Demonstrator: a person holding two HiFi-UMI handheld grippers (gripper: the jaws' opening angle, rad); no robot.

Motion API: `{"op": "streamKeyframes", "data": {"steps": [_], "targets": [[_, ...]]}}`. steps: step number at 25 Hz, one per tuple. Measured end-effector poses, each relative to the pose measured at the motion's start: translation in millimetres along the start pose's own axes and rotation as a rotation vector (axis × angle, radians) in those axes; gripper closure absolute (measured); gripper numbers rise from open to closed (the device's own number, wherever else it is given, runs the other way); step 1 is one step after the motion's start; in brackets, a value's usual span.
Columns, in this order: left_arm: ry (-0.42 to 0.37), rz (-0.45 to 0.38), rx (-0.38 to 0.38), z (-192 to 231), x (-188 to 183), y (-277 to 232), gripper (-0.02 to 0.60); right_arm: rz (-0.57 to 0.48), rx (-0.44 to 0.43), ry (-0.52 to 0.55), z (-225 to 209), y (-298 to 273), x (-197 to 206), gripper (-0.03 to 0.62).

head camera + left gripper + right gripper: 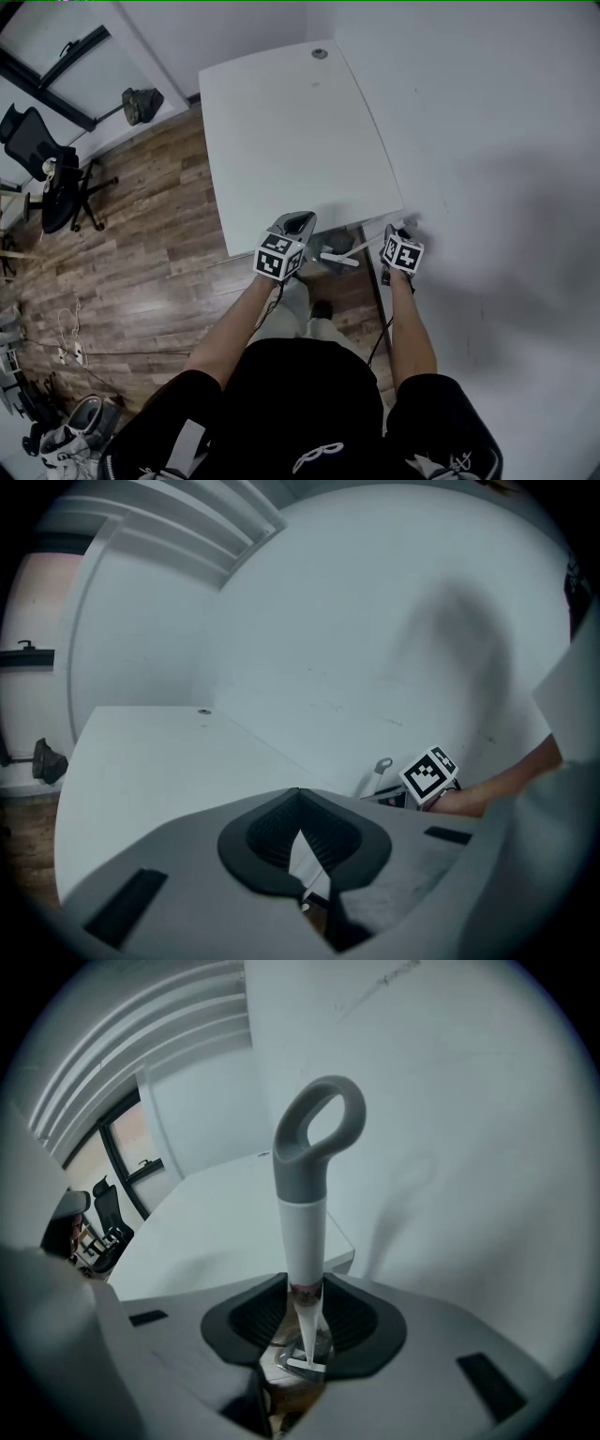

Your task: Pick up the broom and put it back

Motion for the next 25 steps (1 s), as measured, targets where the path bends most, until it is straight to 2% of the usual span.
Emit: {"op": "streamKeyframes", "data": {"steps": [10,19,25], "targets": [[-0.004,0.010,0.013,9,-3,-9,0.571,0.000,0.098,-0.035,-16,-5,-3,0.470],[-0.017,0.015,0.015,8,-5,-9,0.571,-0.003,0.132,-0.129,-33,-4,2,0.465],[-0.026,0.009,0.017,1,-6,-7,0.571,-0.013,0.135,-0.132,-38,4,4,0.465]]}}
Point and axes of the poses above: the fingertips, and each gripper's own axes: y backward along the fingers, z to its left, x out of its underside, the point moved 4 cm from there along y, backward along the fingers, and after that the axes turned 7 degrees about -z, right-handed, at the moved point
